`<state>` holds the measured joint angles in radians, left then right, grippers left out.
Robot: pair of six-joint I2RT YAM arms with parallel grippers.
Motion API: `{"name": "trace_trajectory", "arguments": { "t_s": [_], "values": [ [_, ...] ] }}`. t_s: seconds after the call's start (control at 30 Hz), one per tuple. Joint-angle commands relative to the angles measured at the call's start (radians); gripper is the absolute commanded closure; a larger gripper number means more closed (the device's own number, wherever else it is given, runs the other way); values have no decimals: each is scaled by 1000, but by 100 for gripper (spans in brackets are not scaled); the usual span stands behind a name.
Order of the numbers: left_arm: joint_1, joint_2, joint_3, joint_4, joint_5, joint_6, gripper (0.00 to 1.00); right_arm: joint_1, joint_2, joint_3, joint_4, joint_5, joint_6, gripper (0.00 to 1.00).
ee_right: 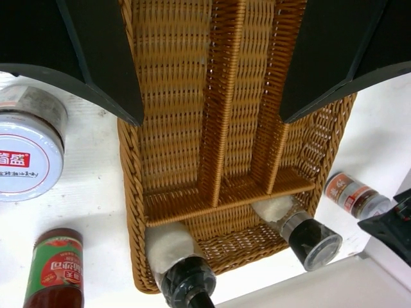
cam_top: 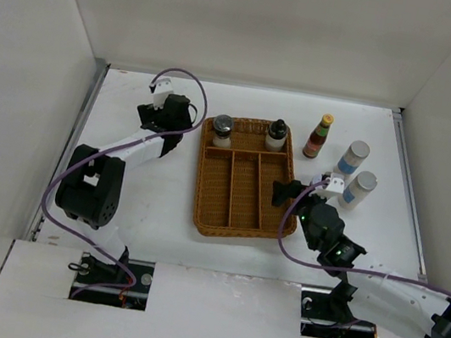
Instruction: Organize the condiment bottles
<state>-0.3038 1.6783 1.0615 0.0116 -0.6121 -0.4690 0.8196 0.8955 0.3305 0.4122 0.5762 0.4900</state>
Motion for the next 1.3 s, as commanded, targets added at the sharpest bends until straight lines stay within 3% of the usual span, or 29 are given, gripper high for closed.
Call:
{"name": "trace_trajectory", "arguments": {
  "t_s": [0.0, 0.3, 0.47, 0.6, 0.77, 0.97, 1.07, 1.13, 1.17, 1.27],
  "values": [
    [27, 9, 49, 31, 11, -10, 13, 8, -6, 39, 56, -26, -7, 6],
    [67, 55, 61, 36, 92, -11, 22, 8, 3, 42, 57, -36, -8, 6],
    [58, 18, 51, 45, 66, -8, 50, 8, 11, 42, 66, -38, -11, 6],
    [30, -103, -24, 86, 37, -11, 53, 8, 2, 42, 68, -38, -11, 6],
    [-85, -337, -141, 99, -24, 6, 56, 8, -13, 36, 68, -38, -13, 6],
    [-308, -517, -247, 54, -52, 1, 56, 8, -69, 25, 63, -39, -8, 8],
    [-421, -526, -247, 47, -58, -5, 56, -1, -95, 18, 57, -48, -4, 29],
    [-488, -510, -242, 57, -64, -5, 56, -1, -118, 19, 39, -56, -11, 59],
    [-517, -484, -236, 68, -70, -8, 56, 0, -138, 25, 11, -53, -11, 68],
    [-533, -415, -218, 108, -60, -7, 56, 9, -191, 53, -48, -30, -13, 71]
  ]
}}
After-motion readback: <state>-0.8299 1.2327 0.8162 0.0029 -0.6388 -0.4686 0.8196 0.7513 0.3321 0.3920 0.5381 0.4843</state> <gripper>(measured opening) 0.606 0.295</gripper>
